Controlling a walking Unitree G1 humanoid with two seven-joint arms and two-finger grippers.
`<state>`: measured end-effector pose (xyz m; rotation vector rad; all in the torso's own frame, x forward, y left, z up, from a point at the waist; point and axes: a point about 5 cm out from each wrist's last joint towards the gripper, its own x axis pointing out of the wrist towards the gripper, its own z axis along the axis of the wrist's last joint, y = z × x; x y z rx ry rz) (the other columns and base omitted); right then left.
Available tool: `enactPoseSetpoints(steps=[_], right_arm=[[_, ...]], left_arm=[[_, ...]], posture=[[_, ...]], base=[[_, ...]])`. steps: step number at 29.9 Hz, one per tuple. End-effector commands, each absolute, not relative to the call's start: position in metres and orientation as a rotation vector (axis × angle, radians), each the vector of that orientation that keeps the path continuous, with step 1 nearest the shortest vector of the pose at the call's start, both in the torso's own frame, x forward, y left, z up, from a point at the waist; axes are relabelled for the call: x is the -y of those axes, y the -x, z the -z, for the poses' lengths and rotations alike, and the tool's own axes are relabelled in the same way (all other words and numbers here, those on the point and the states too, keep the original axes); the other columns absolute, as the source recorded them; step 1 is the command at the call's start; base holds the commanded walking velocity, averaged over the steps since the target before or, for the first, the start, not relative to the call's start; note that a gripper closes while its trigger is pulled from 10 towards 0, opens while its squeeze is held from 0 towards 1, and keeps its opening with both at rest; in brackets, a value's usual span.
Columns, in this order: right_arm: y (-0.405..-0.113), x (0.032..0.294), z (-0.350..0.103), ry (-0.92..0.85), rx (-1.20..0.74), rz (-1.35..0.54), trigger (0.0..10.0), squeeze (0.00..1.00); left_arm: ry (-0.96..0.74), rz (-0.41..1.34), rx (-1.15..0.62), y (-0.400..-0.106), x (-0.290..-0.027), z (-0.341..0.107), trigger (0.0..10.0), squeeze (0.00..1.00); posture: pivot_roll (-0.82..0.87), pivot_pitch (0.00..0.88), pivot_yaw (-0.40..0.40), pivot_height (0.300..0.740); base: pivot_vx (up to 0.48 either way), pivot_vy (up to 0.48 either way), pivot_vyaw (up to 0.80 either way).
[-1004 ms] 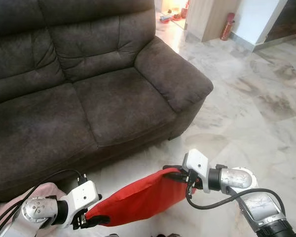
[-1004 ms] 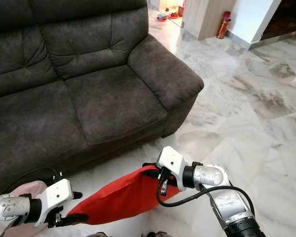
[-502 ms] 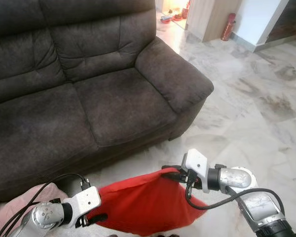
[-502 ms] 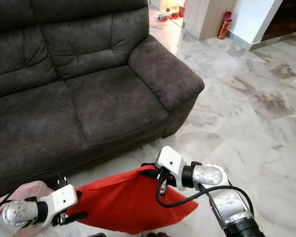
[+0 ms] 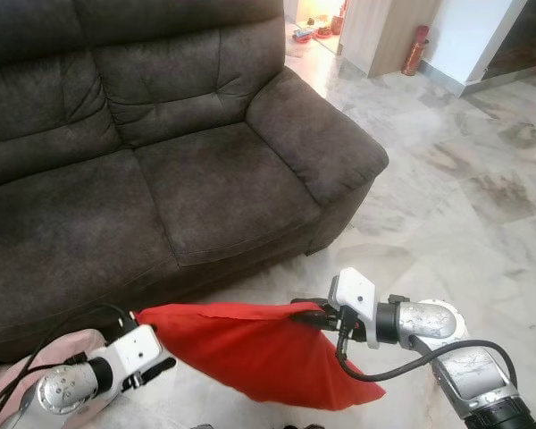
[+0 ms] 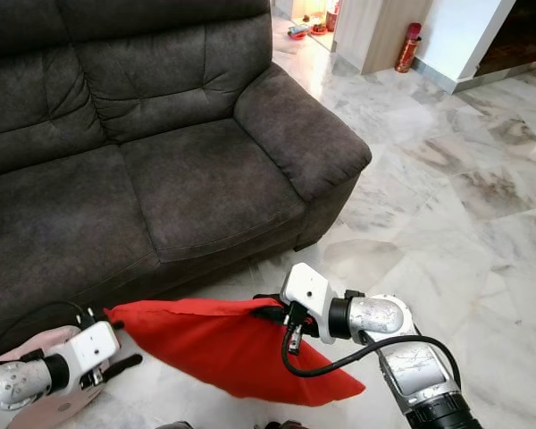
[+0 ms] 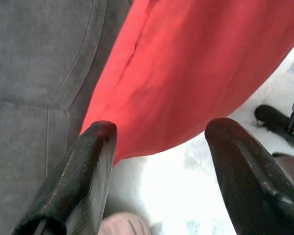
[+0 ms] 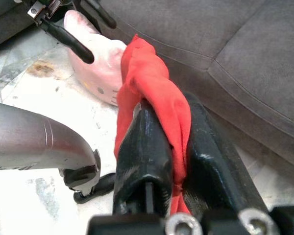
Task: Move the pillow to the sofa from floor
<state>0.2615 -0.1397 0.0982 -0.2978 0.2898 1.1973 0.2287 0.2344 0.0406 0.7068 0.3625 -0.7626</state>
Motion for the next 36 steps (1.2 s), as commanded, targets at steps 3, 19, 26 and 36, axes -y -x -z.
enactPoseSetpoints(steps=[3, 19, 26, 36], right_arm=[[-0.263, 0.133, -0.122, 0.297, -0.169, -1.245, 10.0, 0.0], [-0.258, 0.144, -0.125, 0.313, -0.208, -1.267, 10.0, 0.0], [-0.259, 0.147, -0.127, 0.322, -0.207, -1.262, 10.0, 0.0], [-0.26, 0.148, -0.131, 0.329, -0.197, -1.255, 10.0, 0.0]], left_arm=[[-0.701, 0.79, -0.328, -0.23, -0.23, -0.045, 10.0, 0.0], [-0.708, 0.943, -0.458, -0.213, -0.227, -0.02, 10.0, 0.0], [-0.696, 0.968, -0.537, -0.203, -0.231, -0.007, 10.0, 0.0], [-0.697, 1.025, -0.674, -0.183, -0.232, 0.017, 10.0, 0.0]], posture=[[0.15, 0.091, -0.078, 0.74], [0.14, 0.079, -0.069, 0.74], [0.14, 0.076, -0.07, 0.74], [0.14, 0.085, -0.073, 0.74]], base=[[0.0, 0.0, 0.0], [0.0, 0.0, 0.0], [0.0, 0.0, 0.0], [0.0, 0.0, 0.0]])
